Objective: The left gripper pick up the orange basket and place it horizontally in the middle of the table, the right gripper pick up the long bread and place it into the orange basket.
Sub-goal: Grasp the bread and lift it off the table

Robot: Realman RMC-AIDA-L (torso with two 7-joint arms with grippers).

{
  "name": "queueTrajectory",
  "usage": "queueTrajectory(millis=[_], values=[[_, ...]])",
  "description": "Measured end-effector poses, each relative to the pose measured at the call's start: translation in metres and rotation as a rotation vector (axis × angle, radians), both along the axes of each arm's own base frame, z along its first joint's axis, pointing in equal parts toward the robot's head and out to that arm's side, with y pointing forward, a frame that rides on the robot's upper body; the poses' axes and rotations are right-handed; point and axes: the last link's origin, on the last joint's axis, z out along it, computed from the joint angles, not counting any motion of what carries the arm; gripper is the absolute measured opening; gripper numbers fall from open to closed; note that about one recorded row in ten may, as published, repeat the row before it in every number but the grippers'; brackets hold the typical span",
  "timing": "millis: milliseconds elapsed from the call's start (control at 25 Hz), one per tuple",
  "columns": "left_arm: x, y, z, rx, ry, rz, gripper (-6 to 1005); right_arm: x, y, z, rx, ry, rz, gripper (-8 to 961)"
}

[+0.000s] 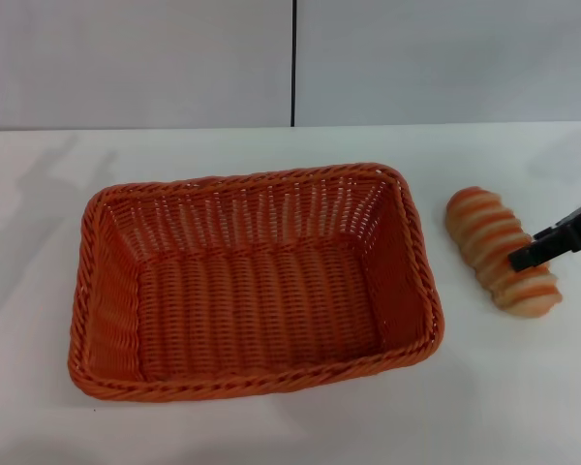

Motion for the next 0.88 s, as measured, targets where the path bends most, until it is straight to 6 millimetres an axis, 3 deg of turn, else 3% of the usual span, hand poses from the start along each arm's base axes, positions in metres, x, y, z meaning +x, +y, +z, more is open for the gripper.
queueTrajectory(millis=[320, 880], values=[[-0.003, -0.002, 0.001, 0.013, -0.017, 0.015, 607, -0.008, -0.002, -0.018, -0.062, -0.027, 0.007, 682], [-0.007, -0.007, 0.0, 0.03, -0.039, 0.038, 606, -0.011, -0.001, -0.024, -0.061, -0.039, 0.011, 679]])
